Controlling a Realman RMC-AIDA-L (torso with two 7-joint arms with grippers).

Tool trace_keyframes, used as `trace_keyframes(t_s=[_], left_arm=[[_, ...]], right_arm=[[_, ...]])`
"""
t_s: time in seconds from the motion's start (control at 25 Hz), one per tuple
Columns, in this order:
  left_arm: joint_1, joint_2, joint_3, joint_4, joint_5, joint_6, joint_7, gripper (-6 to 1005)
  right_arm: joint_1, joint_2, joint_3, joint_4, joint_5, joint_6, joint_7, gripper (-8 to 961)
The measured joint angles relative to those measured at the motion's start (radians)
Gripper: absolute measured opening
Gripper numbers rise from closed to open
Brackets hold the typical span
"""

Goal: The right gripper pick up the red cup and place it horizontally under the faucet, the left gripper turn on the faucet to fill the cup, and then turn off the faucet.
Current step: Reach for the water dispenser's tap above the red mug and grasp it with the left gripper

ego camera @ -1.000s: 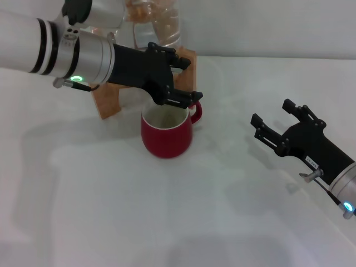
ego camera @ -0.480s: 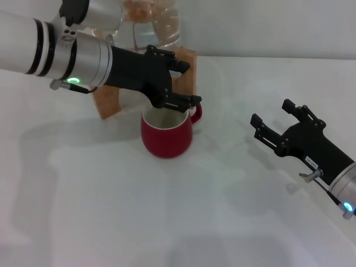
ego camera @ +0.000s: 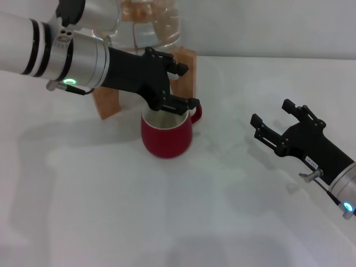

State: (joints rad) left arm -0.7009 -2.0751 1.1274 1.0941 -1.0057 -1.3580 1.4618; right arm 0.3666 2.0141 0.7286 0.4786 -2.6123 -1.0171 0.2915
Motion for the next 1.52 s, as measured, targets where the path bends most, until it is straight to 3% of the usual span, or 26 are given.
trace_keyframes(t_s=[0.76, 1.0, 1.52], left_arm=[[0.009, -0.002, 0.000, 0.036, 0.015, -0.027, -0.015, 756], [0.036, -0.004, -0.004, 0.114, -0.024, 0.007, -0.013, 757], [0.197, -0.010, 0.067, 0.255, -0.098, 0.049, -0.054, 757]], right_arm=[[0.003, 0.000, -0.004, 0.000, -0.001, 0.000, 0.000, 870], [0.005, 0.000, -0.009, 0.000, -0.001, 0.000, 0.000, 870], [0.008, 0.000, -0.007, -0.003, -0.002, 0.000, 0.000, 869]])
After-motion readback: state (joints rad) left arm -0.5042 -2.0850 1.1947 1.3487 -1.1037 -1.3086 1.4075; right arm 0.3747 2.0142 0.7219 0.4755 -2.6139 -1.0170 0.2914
